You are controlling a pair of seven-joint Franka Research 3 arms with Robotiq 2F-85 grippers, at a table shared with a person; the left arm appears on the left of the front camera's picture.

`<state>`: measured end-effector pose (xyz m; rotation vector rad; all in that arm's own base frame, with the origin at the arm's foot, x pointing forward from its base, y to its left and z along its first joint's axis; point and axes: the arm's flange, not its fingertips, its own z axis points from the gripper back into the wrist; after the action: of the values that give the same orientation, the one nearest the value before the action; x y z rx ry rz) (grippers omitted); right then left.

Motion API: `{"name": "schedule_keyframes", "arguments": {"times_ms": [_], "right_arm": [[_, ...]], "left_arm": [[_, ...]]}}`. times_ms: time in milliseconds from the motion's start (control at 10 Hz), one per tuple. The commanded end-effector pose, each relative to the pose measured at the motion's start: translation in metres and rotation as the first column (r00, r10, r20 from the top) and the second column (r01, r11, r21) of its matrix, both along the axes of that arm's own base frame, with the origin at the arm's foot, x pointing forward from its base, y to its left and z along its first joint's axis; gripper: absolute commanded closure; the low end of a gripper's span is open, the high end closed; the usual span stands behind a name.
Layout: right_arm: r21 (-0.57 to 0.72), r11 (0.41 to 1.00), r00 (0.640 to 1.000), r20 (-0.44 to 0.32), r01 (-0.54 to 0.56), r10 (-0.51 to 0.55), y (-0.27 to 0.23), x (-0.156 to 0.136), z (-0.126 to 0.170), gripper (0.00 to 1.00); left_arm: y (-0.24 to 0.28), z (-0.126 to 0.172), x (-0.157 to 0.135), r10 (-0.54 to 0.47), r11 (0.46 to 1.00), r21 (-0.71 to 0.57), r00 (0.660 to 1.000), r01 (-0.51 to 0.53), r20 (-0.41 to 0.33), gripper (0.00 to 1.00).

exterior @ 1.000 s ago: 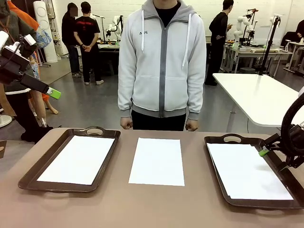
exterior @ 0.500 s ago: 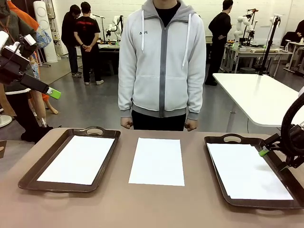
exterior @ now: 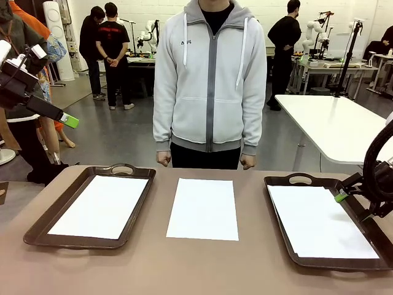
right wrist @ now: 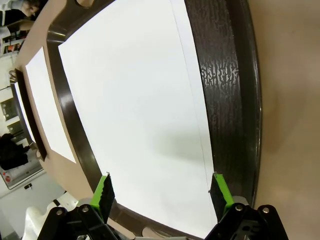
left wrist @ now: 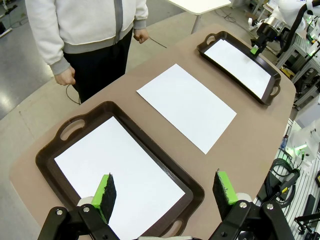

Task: Sort the A4 documents.
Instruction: Receive the A4 Paper.

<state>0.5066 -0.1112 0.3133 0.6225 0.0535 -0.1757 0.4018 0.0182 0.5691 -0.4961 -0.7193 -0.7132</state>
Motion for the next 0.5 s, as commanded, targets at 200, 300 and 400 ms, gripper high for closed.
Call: {"name": "schedule_keyframes", "arguments": {"times_ms": [200,300,400], "right_arm": [[-0.269,0.950,0.963,0.168,-0.159,0.209,0.069,-0.009,0.019,0.00],[-0.356,0.900,0.910,0.227,-0.253,0.346,0.102,-0.021,0.036,0.00],[-0.430,0.822,0.816,0.269,-0.374,0.512,0.136,-0.039,0.057,0.00]], "left_arm": [[-0.001,-0.001,0.000,0.005,1.000,0.003,1.000,-0.005,0.005,0.00],[-0.001,-0.001,0.000,0.005,1.000,0.003,1.000,-0.005,0.005,0.00],[-0.001,-0.001,0.000,0.005,1.000,0.003,1.000,-0.005,0.005,0.00]]}}
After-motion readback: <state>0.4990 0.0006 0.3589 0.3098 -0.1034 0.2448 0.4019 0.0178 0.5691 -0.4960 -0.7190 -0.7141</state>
